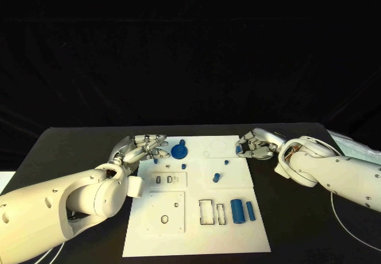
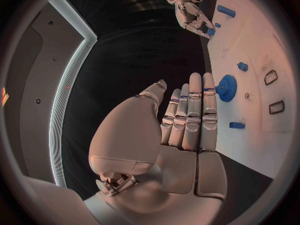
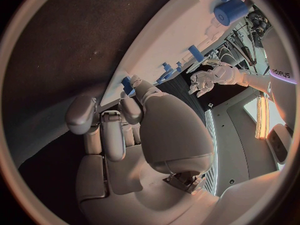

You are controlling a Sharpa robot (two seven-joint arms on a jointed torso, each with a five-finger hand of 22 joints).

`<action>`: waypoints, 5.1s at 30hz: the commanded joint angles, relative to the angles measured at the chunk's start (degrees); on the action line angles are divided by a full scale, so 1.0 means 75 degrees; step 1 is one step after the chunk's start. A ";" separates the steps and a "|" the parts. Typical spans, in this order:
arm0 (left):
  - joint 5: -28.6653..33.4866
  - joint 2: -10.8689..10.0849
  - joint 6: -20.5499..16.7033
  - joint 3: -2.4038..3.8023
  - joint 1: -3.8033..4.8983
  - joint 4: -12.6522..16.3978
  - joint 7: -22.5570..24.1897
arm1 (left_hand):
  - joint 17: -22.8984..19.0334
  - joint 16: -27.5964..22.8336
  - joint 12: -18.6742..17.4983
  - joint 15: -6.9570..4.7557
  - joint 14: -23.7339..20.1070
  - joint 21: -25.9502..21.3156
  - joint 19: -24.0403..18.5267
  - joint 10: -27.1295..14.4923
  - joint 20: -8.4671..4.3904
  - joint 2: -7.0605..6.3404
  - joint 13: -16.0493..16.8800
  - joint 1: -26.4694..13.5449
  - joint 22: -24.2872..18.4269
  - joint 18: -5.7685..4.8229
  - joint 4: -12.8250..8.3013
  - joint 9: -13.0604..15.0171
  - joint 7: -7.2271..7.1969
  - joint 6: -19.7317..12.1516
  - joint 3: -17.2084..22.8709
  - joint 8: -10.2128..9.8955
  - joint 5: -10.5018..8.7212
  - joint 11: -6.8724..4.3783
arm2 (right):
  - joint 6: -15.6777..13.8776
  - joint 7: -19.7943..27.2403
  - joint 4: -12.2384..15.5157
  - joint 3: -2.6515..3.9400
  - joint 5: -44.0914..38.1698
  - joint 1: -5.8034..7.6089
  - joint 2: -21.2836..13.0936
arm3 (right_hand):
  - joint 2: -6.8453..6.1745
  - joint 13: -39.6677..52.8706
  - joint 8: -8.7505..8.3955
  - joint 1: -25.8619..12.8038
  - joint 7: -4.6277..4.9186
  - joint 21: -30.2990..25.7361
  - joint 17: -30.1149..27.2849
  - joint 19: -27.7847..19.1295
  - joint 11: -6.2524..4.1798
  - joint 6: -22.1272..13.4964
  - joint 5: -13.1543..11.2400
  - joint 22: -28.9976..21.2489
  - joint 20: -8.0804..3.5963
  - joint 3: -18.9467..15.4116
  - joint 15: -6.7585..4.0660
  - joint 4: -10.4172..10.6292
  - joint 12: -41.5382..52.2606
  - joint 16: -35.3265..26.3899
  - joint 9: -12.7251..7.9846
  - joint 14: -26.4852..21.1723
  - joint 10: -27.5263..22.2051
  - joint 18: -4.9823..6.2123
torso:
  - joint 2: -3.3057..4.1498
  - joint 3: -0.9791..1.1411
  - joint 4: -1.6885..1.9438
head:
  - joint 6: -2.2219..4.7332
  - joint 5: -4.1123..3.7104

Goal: Assemble the parts on the task board

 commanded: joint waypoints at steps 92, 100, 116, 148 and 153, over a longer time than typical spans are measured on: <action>0.0280 0.0215 0.0332 0.0004 0.0004 -0.0586 0.0005 | -0.0011 -0.0075 -0.0042 -0.0013 -0.0058 -0.0067 -0.0066 -0.0001 0.0008 0.0015 -0.0012 0.0040 -0.0010 0.0107 -0.0046 0.0008 0.0032 0.0012 0.0045 -0.0026 -0.0041 0.0044 | -0.0056 -0.2855 0.1729 -0.0149 -0.2117 -0.0635 0.2279 | 0.0298 -0.0086 0.0282 -0.0342 -0.0286 -0.0012 0.0786 0.0004 -0.0225 0.0801 -0.0019 -0.0127 -0.0233 0.0541 -0.0255 -0.0132 -0.0141 0.0010 0.0154 0.0579 0.0007 -0.0036 | -0.0219 -0.0104 0.0069 | -0.0518 0.0403; 0.0280 0.0211 0.0332 0.0004 0.0004 -0.0581 -0.0001 | -0.0011 -0.0075 -0.0042 -0.0013 -0.0058 -0.0067 -0.0066 -0.0001 0.0008 0.0015 -0.0012 0.0040 -0.0010 0.0107 -0.0046 0.0008 0.0032 0.0012 0.0045 -0.0026 -0.0041 0.0044 | 0.0112 -0.2928 0.1727 -0.0150 -0.2203 -0.0639 0.2271 | 0.0248 -0.0117 0.0258 -0.0400 -0.0275 -0.0035 0.0773 -0.0010 -0.0219 0.0770 -0.0016 -0.0164 -0.0231 0.0529 -0.0251 -0.0136 -0.0184 0.0000 0.0150 0.0576 -0.0015 -0.0031 | -0.0219 -0.0104 0.0066 | -0.0523 0.0402; 0.0280 0.0208 0.0369 0.0004 0.0004 -0.0580 -0.0056 | -0.0013 -0.0094 -0.0045 -0.0009 -0.0068 -0.0079 -0.0075 -0.0007 0.0013 0.0005 -0.0014 0.0039 -0.0013 0.0109 -0.0059 0.0006 0.0040 0.0005 0.0049 -0.0031 -0.0053 0.0050 | 0.0044 -0.3079 0.1732 -0.0151 -0.2369 -0.0640 0.2276 | 0.0003 -0.0267 0.0037 -0.0719 -0.0141 -0.0123 0.0721 -0.0054 -0.0108 0.0432 0.0068 -0.0299 -0.0171 0.0402 -0.0166 -0.0076 -0.0392 -0.0041 0.0084 0.0565 -0.0153 -0.0016 | -0.0219 -0.0107 0.0069 | -0.0545 0.0381; -0.0154 0.0209 0.0412 0.0003 0.0002 -0.0612 -0.0426 | 0.0430 0.0733 0.0145 -0.0261 0.0963 0.0365 0.0675 0.0372 -0.0183 -0.0014 0.0078 -0.0074 0.0228 0.0169 -0.0060 0.0029 -0.0105 0.0098 0.0023 0.0018 -0.0061 -0.0135 | -0.1432 -0.2525 0.2079 -0.0118 -0.2322 -0.0680 0.2009 | -0.0418 -0.1089 -0.0258 -0.1050 0.0055 -0.0451 0.0511 -0.0237 0.0079 -0.0467 0.0218 -0.0805 -0.0031 -0.0486 -0.0014 0.0152 -0.1261 -0.0208 -0.0080 0.0511 -0.0839 0.0055 | -0.0229 -0.0085 0.0052 | -0.0531 0.0400; -0.0952 0.0170 0.0515 0.0003 0.0002 -0.0616 -0.1184 | 0.3865 0.4563 0.0769 -0.0686 0.2287 0.1405 0.1894 0.1290 -0.0630 -0.0093 0.0471 -0.0178 0.0843 0.0149 -0.0027 0.0093 -0.0443 0.0432 0.0016 0.0158 -0.0075 -0.0549 | -0.1555 -0.1553 0.2417 0.0013 -0.1696 -0.0635 0.1602 | -0.0386 -0.1120 -0.0244 -0.0982 0.0110 -0.0487 0.0474 -0.0257 0.0131 -0.0692 0.0229 -0.0860 0.0009 -0.0646 0.0033 0.0192 -0.1255 -0.0236 -0.0084 0.0501 -0.0883 0.0067 | -0.0255 -0.0076 0.0042 | -0.0502 0.0414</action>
